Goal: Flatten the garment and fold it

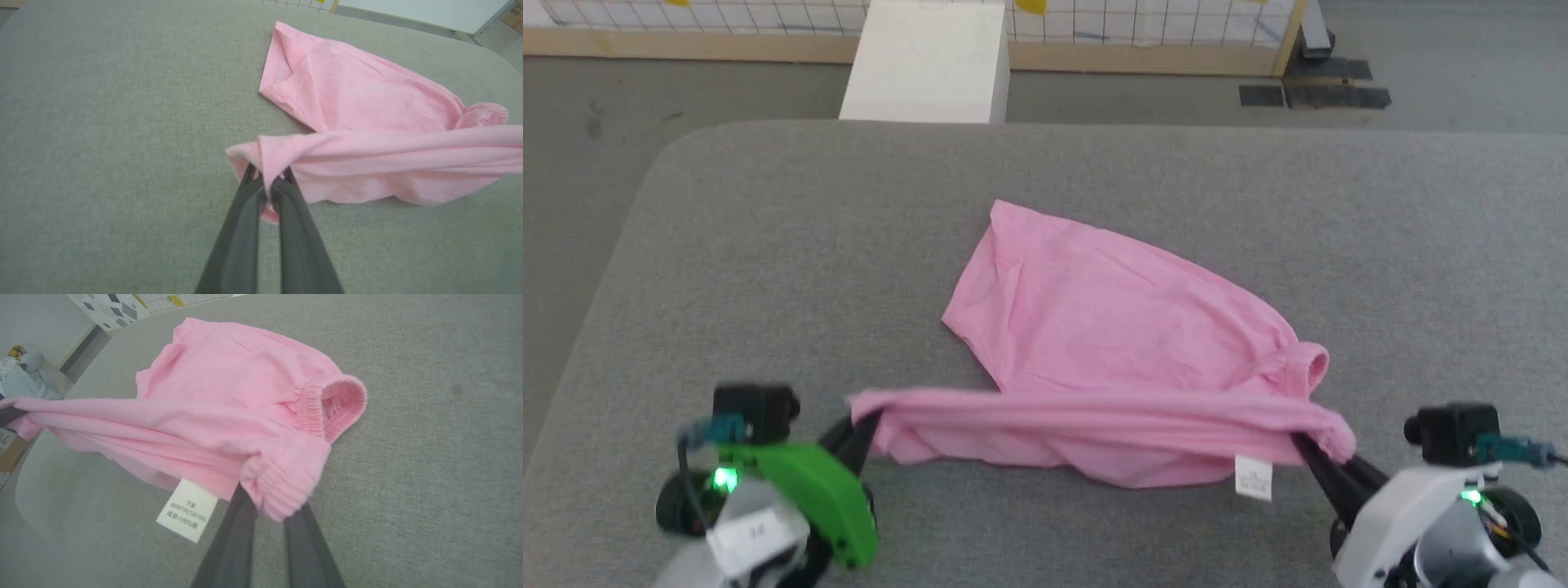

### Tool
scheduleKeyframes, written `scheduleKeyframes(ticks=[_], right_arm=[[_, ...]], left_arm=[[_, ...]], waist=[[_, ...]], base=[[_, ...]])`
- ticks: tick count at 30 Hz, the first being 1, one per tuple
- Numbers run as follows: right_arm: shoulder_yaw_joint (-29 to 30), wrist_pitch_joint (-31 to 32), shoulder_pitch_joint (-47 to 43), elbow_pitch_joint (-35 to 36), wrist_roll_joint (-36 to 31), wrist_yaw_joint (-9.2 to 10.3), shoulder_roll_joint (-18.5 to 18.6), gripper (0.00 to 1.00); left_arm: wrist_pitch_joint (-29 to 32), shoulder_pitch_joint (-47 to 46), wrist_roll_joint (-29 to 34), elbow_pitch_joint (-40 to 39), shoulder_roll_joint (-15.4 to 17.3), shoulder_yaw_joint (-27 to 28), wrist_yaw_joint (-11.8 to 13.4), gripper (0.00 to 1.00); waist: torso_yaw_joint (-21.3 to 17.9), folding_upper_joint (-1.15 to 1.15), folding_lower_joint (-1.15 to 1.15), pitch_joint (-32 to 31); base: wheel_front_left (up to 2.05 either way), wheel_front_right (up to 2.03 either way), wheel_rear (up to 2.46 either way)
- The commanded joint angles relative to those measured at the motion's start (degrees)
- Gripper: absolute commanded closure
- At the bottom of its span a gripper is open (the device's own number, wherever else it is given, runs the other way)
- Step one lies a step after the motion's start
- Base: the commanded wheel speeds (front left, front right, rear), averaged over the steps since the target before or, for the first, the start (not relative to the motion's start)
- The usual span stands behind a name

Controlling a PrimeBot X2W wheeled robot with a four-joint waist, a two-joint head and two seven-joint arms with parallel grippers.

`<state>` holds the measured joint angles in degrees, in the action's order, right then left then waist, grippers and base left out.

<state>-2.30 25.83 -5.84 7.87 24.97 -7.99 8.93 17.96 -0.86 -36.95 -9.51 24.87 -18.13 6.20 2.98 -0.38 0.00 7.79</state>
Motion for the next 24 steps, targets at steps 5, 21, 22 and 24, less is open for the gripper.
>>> scheduleKeyframes(ticks=[5, 21, 22, 24], right_arm=[[-0.49, 3.72, 8.67, -3.22, 1.26, 0.50, 0.84, 1.00], [-4.64, 6.83, 27.80, -15.82, 5.54, 0.50, 0.36, 1.00], [-4.98, 6.63, 28.49, -16.38, 5.66, 0.50, 0.38, 1.00], [-5.52, 6.22, 29.81, -17.70, 6.02, 0.50, 0.34, 1.00]], left_arm=[[1.54, -15.32, 0.67, 9.40, -1.33, -1.47, -4.06, 1.00], [2.82, -49.00, 4.42, 49.28, -10.93, -7.30, -9.68, 1.00], [2.19, -50.05, 4.30, 50.98, -11.30, -7.11, -9.78, 1.00], [0.98, -52.23, 4.28, 54.65, -12.11, -7.05, -10.06, 1.00]], waist=[[-2.38, 0.38, 0.00, 4.94], [-8.10, 0.38, 0.00, 12.44], [-8.32, 0.38, 0.00, 12.76], [-8.65, 0.38, 0.00, 13.46]], base=[[0.00, 0.00, 0.00], [0.00, 0.00, 0.00], [0.00, 0.00, 0.00], [0.00, 0.00, 0.00]])
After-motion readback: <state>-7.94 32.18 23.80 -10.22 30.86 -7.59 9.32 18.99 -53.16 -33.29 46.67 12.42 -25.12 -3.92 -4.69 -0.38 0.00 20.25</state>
